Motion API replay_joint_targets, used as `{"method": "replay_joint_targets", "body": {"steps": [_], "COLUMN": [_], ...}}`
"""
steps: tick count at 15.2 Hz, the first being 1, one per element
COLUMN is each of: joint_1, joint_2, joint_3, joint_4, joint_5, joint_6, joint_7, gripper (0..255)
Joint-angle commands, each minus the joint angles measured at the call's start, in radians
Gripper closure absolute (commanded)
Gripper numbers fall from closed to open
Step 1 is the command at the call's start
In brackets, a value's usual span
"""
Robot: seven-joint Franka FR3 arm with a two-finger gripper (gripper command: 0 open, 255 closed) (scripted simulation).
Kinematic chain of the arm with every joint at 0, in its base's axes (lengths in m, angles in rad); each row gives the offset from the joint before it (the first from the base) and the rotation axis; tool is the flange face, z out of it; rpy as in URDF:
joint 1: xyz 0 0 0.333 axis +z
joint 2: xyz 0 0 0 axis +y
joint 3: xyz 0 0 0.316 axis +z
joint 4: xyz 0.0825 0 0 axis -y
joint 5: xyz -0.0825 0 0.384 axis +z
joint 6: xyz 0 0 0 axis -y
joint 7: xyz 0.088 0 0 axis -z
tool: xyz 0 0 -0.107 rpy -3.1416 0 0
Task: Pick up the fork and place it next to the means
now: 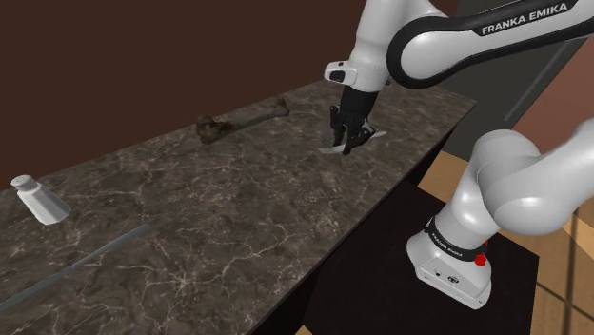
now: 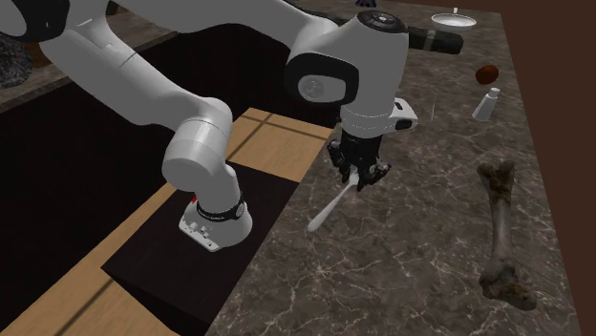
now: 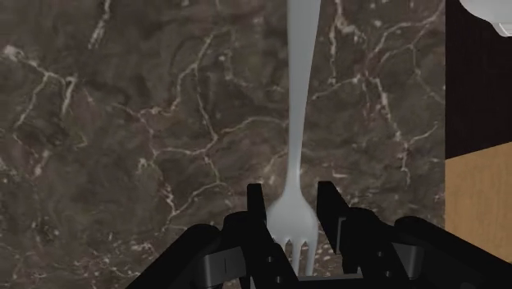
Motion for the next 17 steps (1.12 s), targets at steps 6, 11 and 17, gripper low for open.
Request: {"method": "replay_joint_targets", "body": {"steps": [6, 11, 17], "joint_1": [0.085, 0.135, 0.177], "joint_2": [0.166, 0.315, 0.500], "joint_3": [0.094, 0.161, 0.230], "joint_4": [0.121, 0.246, 0.429], "joint_5": [0.073, 0.108, 0.116], "joint_6": [0.049, 0.079, 0.086], "joint_7": [0.116, 0.205, 0.311], "gripper": [255, 255, 255]}}
